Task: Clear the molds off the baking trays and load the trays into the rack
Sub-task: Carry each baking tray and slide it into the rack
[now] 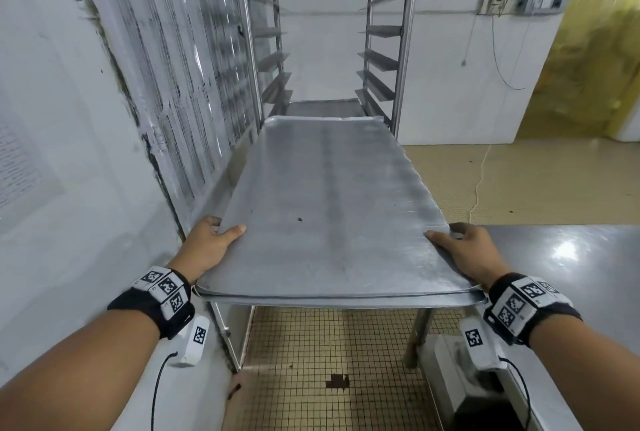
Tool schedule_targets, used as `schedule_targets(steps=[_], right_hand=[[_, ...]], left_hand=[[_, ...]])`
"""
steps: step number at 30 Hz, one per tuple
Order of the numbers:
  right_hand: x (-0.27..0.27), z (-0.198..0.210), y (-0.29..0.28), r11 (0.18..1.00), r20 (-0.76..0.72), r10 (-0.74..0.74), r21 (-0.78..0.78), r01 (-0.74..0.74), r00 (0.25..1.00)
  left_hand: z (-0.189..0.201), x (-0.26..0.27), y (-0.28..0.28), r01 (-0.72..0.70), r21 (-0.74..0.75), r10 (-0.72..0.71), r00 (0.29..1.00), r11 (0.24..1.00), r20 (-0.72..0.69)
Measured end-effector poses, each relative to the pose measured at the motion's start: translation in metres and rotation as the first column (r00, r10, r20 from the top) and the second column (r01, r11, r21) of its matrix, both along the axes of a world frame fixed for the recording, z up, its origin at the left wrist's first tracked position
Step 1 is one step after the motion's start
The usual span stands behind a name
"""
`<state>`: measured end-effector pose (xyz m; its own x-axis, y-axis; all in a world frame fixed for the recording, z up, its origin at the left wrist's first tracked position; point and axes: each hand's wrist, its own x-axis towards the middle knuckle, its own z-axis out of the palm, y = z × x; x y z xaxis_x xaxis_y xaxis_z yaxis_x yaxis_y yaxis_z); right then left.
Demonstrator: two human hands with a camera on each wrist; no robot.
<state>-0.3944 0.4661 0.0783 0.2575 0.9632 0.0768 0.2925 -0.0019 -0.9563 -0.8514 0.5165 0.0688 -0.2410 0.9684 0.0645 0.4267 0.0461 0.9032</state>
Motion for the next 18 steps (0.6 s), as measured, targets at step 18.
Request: schedule_targets(steps=[18], right_hand=[[0.003,-0.037,0.08,0.995,0.253,-0.057,-0.06,0.075,0.966]], left_hand=[[-0.031,0.009,0.071,-0.034,-0.029,0.033,0.999,0.999,-0.036]])
